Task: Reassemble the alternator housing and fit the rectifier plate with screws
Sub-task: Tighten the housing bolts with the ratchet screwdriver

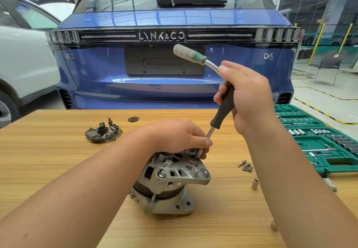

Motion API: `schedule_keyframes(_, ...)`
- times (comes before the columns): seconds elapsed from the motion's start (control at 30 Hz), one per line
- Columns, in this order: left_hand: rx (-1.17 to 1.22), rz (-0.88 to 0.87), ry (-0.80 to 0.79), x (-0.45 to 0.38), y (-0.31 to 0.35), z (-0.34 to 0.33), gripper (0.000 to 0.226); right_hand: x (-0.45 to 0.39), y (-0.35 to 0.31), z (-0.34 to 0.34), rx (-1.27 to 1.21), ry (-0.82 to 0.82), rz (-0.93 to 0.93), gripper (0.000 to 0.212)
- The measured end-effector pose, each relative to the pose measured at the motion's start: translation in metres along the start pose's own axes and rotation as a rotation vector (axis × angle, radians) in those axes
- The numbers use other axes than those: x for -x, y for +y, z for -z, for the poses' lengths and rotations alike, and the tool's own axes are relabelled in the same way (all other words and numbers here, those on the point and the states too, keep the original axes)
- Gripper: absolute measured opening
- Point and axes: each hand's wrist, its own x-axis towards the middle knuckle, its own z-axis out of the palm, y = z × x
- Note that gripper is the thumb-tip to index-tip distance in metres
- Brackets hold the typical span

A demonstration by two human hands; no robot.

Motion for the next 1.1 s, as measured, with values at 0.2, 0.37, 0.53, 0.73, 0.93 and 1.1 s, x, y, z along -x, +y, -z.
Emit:
schedule_keyframes(0.2,0.012,0.005,0.012,0.002,0.001,0.001,0.035,-0.001,-0.011,0.007,-0.643,-0.168,-0.536,0.035)
schedule_keyframes(0.37,0.021,-0.003,0.017,0.003,0.001,0.0,0.034,0.001,-0.012,0.001,-0.642,0.007,-0.526,0.005)
schedule_keyframes(0.53,0.034,-0.008,0.019,0.001,0.0,0.0,0.034,0.02,0.012,-0.024,-0.097,0.241,0.276,0.029)
schedule_keyframes(0.73,0.012,-0.019,0.032,0.002,-0.002,0.0,0.034,0.027,0.032,-0.026,0.133,0.005,0.547,0.043)
schedule_keyframes(0.93,0.064,-0.016,0.015,-0.001,-0.003,0.0,0.034,0.02,0.026,-0.022,0.004,0.06,0.401,0.03)
schedule_keyframes(1.1,0.019,-0.035,0.022,0.0,-0.005,0.0,0.031,0.016,0.021,-0.019,0.161,0.087,0.403,0.043)
